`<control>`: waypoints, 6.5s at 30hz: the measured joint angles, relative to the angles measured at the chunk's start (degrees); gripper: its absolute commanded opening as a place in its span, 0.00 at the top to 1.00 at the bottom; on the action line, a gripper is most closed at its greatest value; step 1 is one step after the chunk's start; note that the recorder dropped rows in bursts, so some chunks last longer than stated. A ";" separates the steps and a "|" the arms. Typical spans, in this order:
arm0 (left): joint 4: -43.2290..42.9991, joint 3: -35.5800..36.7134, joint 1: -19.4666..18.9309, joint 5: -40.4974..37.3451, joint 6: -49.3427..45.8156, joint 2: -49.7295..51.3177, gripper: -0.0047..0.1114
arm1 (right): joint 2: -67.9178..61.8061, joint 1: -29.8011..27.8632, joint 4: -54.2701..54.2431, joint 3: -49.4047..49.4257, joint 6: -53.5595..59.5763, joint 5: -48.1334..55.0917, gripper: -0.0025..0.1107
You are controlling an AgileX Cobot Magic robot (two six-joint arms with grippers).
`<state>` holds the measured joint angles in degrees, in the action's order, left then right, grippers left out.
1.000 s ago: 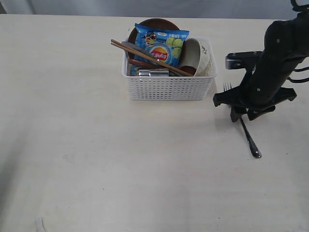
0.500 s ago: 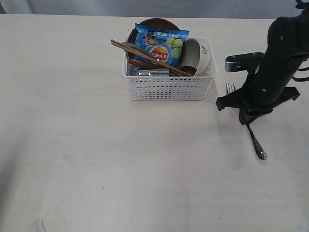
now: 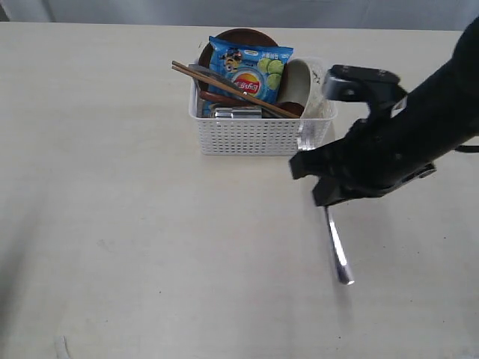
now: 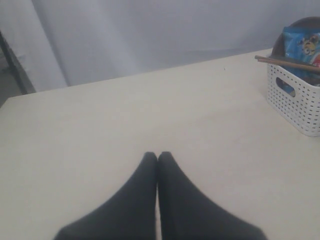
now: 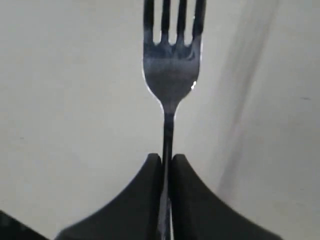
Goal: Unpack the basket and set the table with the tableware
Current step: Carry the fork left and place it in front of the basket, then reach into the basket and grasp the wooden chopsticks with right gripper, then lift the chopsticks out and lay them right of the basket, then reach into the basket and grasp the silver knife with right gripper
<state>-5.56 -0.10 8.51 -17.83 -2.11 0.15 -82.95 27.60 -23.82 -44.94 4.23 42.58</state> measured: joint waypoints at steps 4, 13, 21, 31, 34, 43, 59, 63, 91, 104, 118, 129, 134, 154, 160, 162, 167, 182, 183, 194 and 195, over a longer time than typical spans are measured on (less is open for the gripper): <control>0.00 0.00 0.00 0.00 0.00 0.00 0.96 | -3.45 9.01 -9.12 0.11 -0.13 -7.53 0.98; 0.00 0.00 0.00 0.00 0.00 0.00 0.96 | -19.10 20.84 -20.41 -8.89 -0.25 -16.49 0.98; 0.00 0.00 0.00 0.00 0.00 0.00 0.96 | -30.42 21.83 -20.86 -20.47 -4.23 -16.08 0.98; 0.00 0.00 0.00 0.00 0.00 0.00 0.96 | -34.65 21.83 -20.86 -22.59 -7.34 -15.86 0.85; 0.00 0.00 0.00 0.00 0.00 0.00 0.96 | -34.75 21.83 -20.86 -22.59 -7.34 -15.86 0.63; 0.00 0.00 0.00 0.00 0.00 0.00 0.96 | -32.36 21.83 -17.34 -24.74 -6.79 -13.27 0.62; 0.00 0.00 0.00 0.00 0.00 0.00 0.96 | -25.91 17.36 34.16 -52.59 -20.13 15.00 0.59; 0.00 0.00 0.00 0.00 0.00 0.00 0.96 | -29.31 14.74 36.83 -53.26 -19.51 16.28 0.59; 0.00 0.00 0.00 0.00 0.00 0.00 0.96 | -43.92 12.80 49.80 -53.76 -12.22 2.70 0.98; 0.00 0.00 0.00 0.11 0.00 0.00 0.96 | -29.16 12.80 38.09 -53.76 -11.26 9.30 0.98; 0.00 0.00 0.00 0.22 0.00 0.00 0.96 | -15.47 11.31 26.32 -49.92 -11.66 26.30 0.98; 0.00 0.00 0.00 0.22 0.00 0.00 0.96 | -3.02 -5.89 23.82 -22.65 -13.22 25.37 0.98; 0.00 0.00 0.00 0.22 0.00 0.00 0.96 | -2.64 -11.42 21.50 -12.78 -8.54 20.99 0.98; 0.00 0.00 0.00 0.22 0.00 0.00 0.96 | -18.20 -11.87 15.00 -8.06 -4.23 3.12 0.61; 0.00 0.00 0.00 0.22 0.00 0.00 0.96 | -18.43 -11.87 14.90 -10.49 -2.13 4.12 0.57; 0.00 0.00 0.00 0.22 0.00 0.00 0.96 | -18.43 -11.87 14.90 -12.82 -1.30 5.65 0.57; 0.00 0.00 0.00 0.22 0.00 0.00 0.96 | -16.23 -11.87 13.86 -20.27 0.77 7.99 0.57; 0.00 0.00 0.00 0.22 0.00 0.00 0.96 | -23.07 1.08 7.24 -42.06 5.66 6.01 0.62; 0.00 0.00 0.00 0.22 0.00 0.00 0.96 | -24.76 1.55 7.24 -43.66 5.66 6.01 0.62; 0.00 0.00 0.00 0.22 0.00 0.00 0.96 | -38.37 4.52 16.95 -51.40 4.37 9.16 0.62; 0.00 0.00 0.00 0.22 0.00 0.00 0.96 | -38.93 4.52 17.19 -51.38 4.22 9.16 0.62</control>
<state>-5.56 -0.10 8.51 -17.61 -2.11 0.15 -121.88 32.11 -6.62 -96.32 8.46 51.74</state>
